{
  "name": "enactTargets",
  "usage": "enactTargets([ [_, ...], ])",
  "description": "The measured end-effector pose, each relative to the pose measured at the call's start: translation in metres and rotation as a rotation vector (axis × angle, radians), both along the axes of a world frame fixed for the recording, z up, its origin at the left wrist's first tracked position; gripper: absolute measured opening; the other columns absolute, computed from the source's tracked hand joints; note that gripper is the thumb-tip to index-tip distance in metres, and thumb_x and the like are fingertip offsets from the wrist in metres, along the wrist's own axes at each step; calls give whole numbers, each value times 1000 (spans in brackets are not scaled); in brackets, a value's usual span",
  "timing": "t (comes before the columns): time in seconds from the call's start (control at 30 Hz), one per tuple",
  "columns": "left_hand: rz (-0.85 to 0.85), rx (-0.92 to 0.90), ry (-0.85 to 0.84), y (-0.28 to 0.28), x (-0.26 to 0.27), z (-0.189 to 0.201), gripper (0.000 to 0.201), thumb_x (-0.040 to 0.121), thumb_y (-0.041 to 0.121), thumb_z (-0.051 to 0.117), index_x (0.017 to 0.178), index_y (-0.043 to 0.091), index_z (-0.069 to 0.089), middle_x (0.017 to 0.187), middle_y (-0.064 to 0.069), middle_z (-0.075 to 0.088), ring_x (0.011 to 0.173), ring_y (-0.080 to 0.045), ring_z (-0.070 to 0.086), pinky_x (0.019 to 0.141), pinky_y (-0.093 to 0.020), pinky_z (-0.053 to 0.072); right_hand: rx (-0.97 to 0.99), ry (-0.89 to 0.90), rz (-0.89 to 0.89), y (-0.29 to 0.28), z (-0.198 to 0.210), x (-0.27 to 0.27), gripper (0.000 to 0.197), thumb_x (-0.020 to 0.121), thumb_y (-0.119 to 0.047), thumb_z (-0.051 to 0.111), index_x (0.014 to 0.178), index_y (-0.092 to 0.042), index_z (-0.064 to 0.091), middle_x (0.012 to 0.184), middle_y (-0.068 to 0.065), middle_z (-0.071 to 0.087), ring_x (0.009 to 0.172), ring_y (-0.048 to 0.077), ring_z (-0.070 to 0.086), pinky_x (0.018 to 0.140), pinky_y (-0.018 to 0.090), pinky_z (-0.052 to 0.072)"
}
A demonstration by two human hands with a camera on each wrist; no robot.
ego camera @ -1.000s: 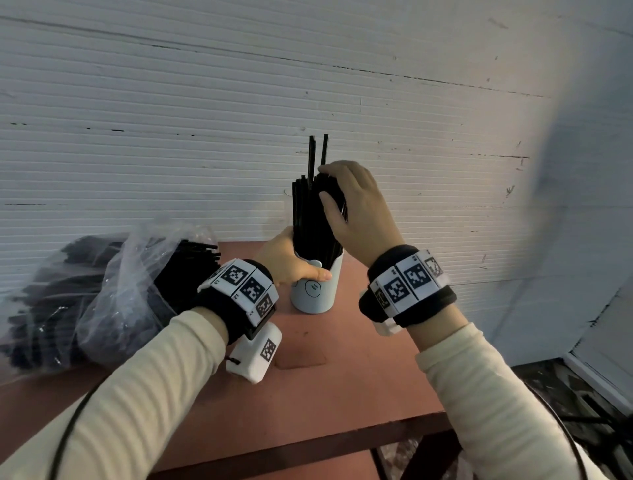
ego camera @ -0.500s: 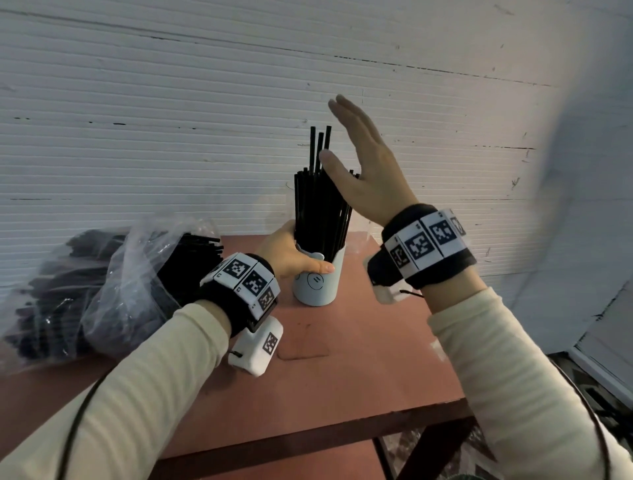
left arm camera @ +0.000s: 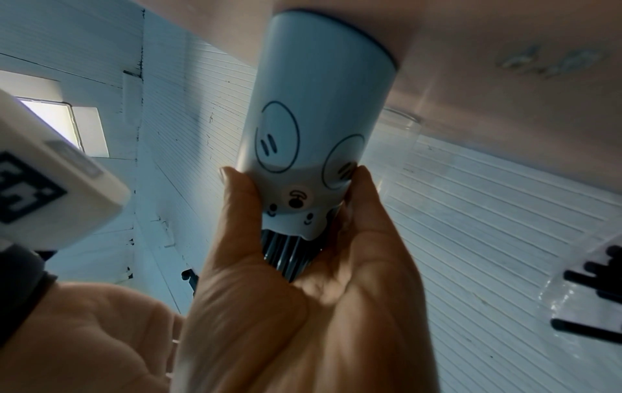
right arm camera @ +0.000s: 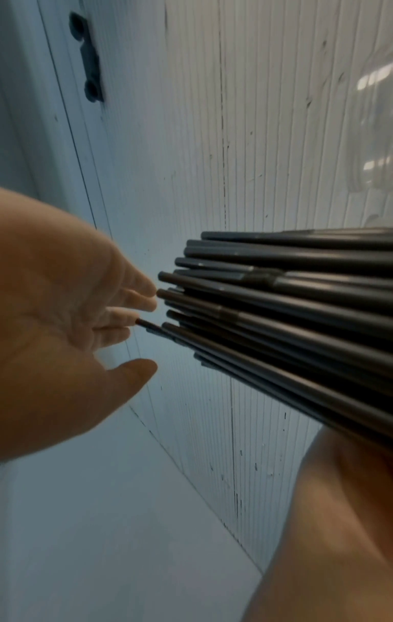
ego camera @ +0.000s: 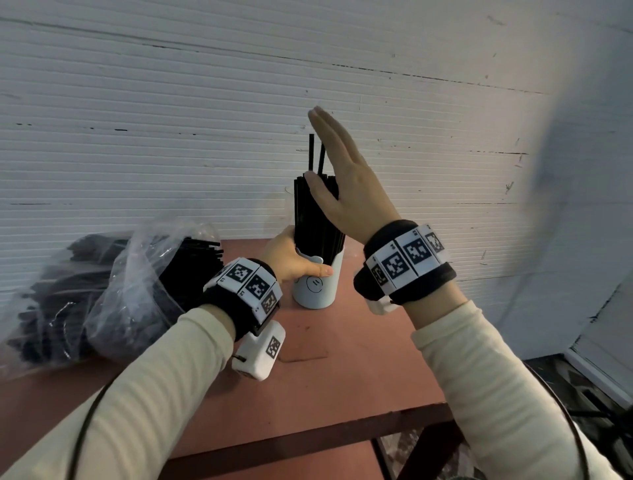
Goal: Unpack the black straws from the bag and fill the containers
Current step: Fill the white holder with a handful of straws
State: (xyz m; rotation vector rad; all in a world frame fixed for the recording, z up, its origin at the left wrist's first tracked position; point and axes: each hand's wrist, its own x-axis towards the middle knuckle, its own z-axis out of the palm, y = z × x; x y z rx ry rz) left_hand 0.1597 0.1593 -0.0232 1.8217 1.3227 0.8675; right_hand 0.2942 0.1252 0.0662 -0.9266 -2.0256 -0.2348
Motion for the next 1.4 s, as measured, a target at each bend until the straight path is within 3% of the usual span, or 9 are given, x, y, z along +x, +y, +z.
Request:
enactTargets([
  [0.1, 15, -1, -15, -3, 0, 0, 92, 49, 40, 90, 129, 19, 50, 120, 2, 64, 112, -18, 60, 100, -41, 49, 2, -26, -42, 0, -2, 0, 45, 97, -16, 47, 141, -8, 44, 150, 4, 39, 133, 18, 44, 107, 28, 38],
  [0.27, 7, 5, -6, -7, -4, 3, 80, 61, 24, 90, 130, 19, 50, 120, 3, 62, 114, -17, 58, 101, -38, 47, 86, 38, -14, -3, -6, 6, 35, 94, -12, 53, 128, -8, 58, 137, 5, 53, 120, 15, 54, 99, 18, 40],
  [0.47, -16, 54, 17, -13, -1, 8, 72, 63, 26, 89, 126, 19, 54, 118, 4, 63, 109, -15, 59, 95, -33, 48, 114, 124, 54, -9, 6, 3, 30, 87, -3, 61, 118, -7, 62, 116, 5, 58, 89, 7, 56, 79, 13, 49],
  [0.7, -61, 58, 129, -17, -12, 13, 64, 65, 23, 88, 121, 16, 57, 116, -1, 64, 109, -20, 61, 97, -41, 50, -9, 137, -3, -13, 8, 5, 29, 83, -2, 61, 110, -10, 60, 92, 1, 62, 75, 17, 60, 74, 31, 53],
  [0.83, 20, 43, 118, -19, -22, 11, 78, 63, 29, 90, 129, 16, 52, 120, -1, 61, 110, -20, 60, 96, -36, 49, -35, 119, 24, -19, 9, 2, 34, 86, -2, 57, 119, -12, 56, 94, 1, 60, 74, 18, 61, 75, 32, 54],
  [0.97, 68, 26, 88, -22, -22, 8, 84, 61, 33, 90, 132, 15, 48, 127, 0, 59, 116, -21, 57, 101, -39, 47, -47, 262, 60, -25, 7, -4, 39, 87, -6, 64, 123, -9, 51, 104, 1, 56, 71, 7, 63, 71, 15, 52],
  [1.17, 90, 14, 93, -25, -22, 6, 86, 63, 36, 89, 134, 15, 45, 131, 0, 57, 120, -21, 54, 102, -38, 45, -17, 189, -100, -25, -13, -4, 12, 85, -22, 68, 94, -15, 66, 83, -7, 68, 83, 14, 59, 79, 32, 48],
  [1.33, 78, 2, 99, -26, -23, 6, 87, 61, 37, 90, 132, 15, 44, 126, 0, 58, 117, -21, 56, 102, -39, 46, 181, 164, -221, -19, -36, -3, 18, 87, -28, 64, 90, -13, 74, 91, 0, 62, 89, 24, 49, 78, 36, 44],
  [1.4, 83, 11, 115, -25, -23, 6, 88, 61, 38, 90, 133, 15, 45, 126, 0, 59, 116, -21, 56, 102, -39, 46, 148, 177, -208, -20, -34, -2, 21, 87, -29, 63, 98, -12, 72, 99, 4, 57, 95, 25, 48, 83, 30, 41],
])
